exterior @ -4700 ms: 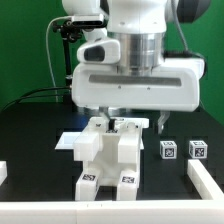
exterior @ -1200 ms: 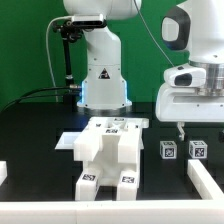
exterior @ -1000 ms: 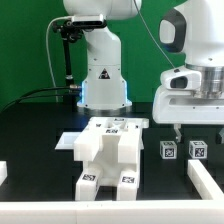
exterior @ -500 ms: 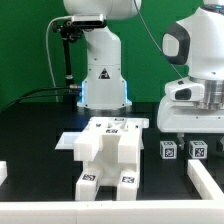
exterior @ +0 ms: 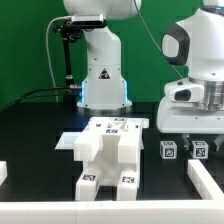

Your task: Assemble chair

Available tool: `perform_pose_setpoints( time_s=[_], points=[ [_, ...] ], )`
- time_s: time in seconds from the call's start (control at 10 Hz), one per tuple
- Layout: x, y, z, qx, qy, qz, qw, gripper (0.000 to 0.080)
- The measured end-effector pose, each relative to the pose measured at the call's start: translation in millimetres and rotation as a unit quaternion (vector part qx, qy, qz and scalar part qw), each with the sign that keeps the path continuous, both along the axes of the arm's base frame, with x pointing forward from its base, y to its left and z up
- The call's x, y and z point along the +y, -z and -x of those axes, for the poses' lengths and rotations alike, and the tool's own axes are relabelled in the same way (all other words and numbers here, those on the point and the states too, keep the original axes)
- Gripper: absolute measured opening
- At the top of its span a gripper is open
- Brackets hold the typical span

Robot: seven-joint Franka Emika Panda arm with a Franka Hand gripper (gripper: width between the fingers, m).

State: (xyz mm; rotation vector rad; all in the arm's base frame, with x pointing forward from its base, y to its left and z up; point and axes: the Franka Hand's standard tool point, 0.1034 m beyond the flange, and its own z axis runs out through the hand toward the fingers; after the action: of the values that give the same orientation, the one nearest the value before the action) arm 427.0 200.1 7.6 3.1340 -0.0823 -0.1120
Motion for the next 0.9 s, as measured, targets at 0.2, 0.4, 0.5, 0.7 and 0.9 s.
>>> perform_pose_setpoints(
  time_s=[0.2,0.4,0.5,0.7,0.9],
  points=[
    [0.0,0.0,0.0,0.000,0.000,0.000,1.000,0.0282],
    [0.0,0.0,0.0,0.000,0.000,0.000,1.000,0.0282],
    [0.0,0.0,0.0,0.000,0.000,0.000,1.000,0.0282],
    [-1.8,-37.2,-0.5,0.029,-0.002,0.004,1.000,0.0282],
    [-18.2,-94.0,-6.9,0.019,-0.020,-0.009,1.000,0.0282]
  ],
)
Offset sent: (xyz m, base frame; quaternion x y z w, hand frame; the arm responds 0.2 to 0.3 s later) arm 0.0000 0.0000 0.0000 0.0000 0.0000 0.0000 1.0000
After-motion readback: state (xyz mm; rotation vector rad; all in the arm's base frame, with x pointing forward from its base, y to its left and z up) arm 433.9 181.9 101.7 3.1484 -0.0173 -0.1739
